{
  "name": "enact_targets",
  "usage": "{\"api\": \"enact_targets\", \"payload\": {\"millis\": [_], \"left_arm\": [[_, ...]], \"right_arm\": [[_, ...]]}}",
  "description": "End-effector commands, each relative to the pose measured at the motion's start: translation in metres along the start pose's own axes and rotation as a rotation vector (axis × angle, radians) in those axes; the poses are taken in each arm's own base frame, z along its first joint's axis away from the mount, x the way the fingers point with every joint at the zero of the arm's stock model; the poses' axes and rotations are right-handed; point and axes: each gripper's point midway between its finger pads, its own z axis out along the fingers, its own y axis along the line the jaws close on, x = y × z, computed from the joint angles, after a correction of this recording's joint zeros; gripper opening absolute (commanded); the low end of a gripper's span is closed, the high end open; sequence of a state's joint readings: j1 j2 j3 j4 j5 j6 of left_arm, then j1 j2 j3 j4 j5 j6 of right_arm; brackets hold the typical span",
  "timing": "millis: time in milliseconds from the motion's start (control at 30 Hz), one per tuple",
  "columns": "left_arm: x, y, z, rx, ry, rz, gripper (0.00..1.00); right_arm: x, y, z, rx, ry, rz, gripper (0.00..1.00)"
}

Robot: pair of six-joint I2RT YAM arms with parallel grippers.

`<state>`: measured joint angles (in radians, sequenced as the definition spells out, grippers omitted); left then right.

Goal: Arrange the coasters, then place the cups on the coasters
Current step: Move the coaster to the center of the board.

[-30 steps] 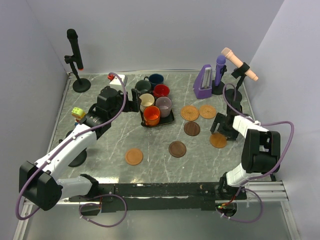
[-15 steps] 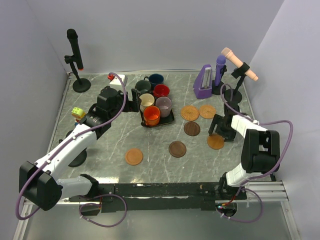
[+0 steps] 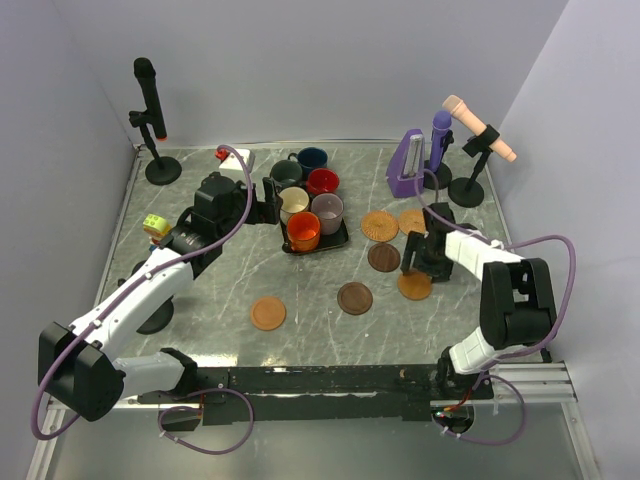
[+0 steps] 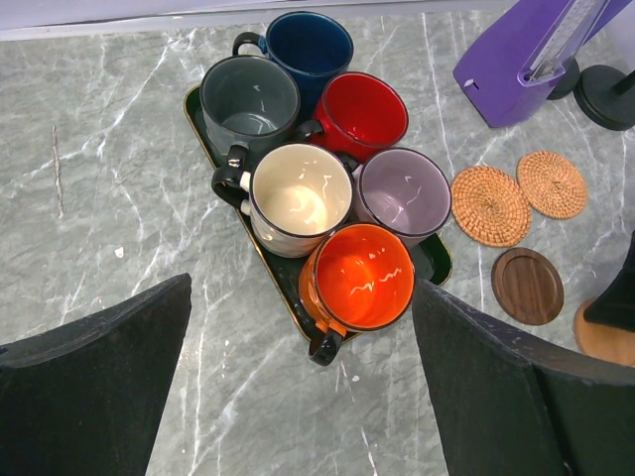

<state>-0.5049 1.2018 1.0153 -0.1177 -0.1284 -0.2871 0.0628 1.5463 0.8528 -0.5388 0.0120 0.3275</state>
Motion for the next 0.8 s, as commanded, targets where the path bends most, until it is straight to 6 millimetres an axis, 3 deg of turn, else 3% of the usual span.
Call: {"api": "enact_targets", "payload": {"millis": [0,167,467,767], "left_arm": [[-0.016,-0.008,-0.005,0.029,-0.046,-0.022,0.96],[-0.016,-0.009,-0.005,0.035,-0.044,-0.024,0.97],[-0.017,-0.008,-0.006,0.027,-0.050,-0.023,0.97],[-0.016,-0.006,-0.004,0.022,-0.047,-0.019,0.97]], "right_arm": [[0.045,0.003,-0.002,0.054,0.121,-0.047,0.82],[0.062,0.008,-0.005,0.075,0.148,-0.090,0.82],[0.075,0.021,-0.013,0.076,0.153,-0.137,0.82],[0.035,0.041,-0.041,-0.014,-0.012,-0.154,0.93]]}}
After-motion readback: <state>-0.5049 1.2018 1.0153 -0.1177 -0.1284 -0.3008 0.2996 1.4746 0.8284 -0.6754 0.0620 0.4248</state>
